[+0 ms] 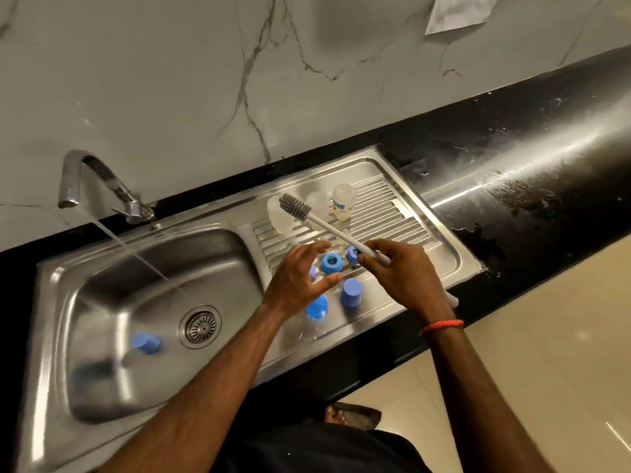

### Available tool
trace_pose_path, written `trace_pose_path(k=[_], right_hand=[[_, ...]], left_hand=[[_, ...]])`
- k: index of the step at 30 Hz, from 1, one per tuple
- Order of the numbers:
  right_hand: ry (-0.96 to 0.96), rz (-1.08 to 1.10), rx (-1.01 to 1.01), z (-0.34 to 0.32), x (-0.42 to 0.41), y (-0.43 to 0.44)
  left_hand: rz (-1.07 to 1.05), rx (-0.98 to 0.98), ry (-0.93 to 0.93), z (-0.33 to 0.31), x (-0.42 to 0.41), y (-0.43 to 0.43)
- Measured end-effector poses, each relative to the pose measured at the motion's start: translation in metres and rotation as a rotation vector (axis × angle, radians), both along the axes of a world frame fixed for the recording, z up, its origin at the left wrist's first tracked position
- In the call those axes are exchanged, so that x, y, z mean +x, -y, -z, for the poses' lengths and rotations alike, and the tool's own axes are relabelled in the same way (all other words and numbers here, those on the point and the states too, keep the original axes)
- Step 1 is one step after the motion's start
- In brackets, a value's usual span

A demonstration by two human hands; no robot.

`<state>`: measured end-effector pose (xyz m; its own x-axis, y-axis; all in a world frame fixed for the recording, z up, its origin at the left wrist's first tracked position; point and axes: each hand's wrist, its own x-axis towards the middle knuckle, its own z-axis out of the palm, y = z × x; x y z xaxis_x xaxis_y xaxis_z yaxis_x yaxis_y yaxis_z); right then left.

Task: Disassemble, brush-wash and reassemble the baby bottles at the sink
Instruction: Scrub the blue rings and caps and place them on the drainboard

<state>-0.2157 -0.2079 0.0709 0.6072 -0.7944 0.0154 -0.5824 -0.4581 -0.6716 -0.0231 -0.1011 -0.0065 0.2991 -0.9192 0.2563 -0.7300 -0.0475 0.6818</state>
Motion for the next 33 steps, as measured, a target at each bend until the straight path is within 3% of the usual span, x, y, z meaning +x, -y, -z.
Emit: trace_pose_path(k=[12, 33], right_hand=[[-0.238, -0.209, -0.108, -0.002, 0.101, -0.035], [-0.393, -0.511, -0.409, 0.025, 0.265, -0.123]], left_hand=[[-0.362, -0.023, -0.005, 0.002, 0.089, -0.085], [-0.69, 0.346, -0.18, 0.08, 0.226, -0.238]])
